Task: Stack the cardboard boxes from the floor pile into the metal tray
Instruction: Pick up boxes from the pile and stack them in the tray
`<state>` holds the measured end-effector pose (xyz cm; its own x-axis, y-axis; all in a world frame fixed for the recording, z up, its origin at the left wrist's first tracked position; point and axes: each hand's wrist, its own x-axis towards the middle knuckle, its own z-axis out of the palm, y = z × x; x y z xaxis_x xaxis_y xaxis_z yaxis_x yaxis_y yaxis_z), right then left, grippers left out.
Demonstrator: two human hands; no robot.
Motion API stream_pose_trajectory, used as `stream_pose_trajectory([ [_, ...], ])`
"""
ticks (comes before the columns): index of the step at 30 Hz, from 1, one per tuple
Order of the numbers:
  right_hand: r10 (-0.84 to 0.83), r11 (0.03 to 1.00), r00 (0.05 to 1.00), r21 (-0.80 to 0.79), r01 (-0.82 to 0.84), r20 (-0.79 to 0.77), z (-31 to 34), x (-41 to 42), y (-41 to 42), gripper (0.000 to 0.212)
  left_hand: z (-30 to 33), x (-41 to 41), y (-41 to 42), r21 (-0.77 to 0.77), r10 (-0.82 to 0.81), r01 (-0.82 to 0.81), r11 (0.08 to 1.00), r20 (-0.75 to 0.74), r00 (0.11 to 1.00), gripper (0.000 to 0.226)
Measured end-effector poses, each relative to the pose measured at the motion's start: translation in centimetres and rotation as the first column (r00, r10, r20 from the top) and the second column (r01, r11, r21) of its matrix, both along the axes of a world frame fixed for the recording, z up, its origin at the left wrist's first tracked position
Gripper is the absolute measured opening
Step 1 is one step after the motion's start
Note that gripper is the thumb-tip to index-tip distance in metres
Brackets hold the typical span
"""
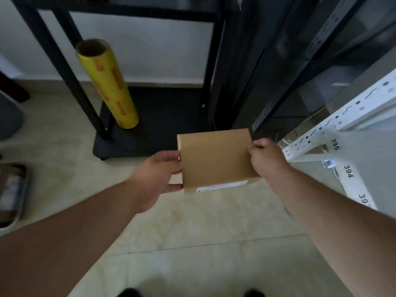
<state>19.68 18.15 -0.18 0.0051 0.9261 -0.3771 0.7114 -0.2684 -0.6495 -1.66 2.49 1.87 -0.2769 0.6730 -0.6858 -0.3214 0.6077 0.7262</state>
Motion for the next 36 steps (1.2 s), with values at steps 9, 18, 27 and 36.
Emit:
stream_pose_trajectory([
  [9, 0.22, 0.975, 0.975, -0.005, -0.22, -0.01, 12.5, -10.6, -8.2, 0.027, 11.3, -8.3, -11.9, -0.033, 0.111, -0.11, 0.993, 0.012, 0.994, 0.052],
  [18, 0.417, 0.909, 0.905, 0.023, -0.416, -0.084, 20.1, -19.8, -19.0, 0.024, 19.7, -14.5, -25.3, 0.036, 0.355, -0.354, 0.935, -0.048, 0.934, 0.047],
  [27, 0.543, 0.834, 0.802, 0.049, -0.55, -0.248, 25.7, -29.7, -32.1, 0.033, 25.3, -21.4, -40.7, 0.09, 0.476, -0.467, 0.879, -0.148, 0.867, 0.032],
  [36, 0.586, 0.808, 0.758, 0.126, -0.576, -0.287, 29.0, -41.0, -43.9, 0.044, 29.5, -31.3, -53.2, 0.152, 0.568, -0.552, 0.82, -0.098, 0.817, 0.032],
])
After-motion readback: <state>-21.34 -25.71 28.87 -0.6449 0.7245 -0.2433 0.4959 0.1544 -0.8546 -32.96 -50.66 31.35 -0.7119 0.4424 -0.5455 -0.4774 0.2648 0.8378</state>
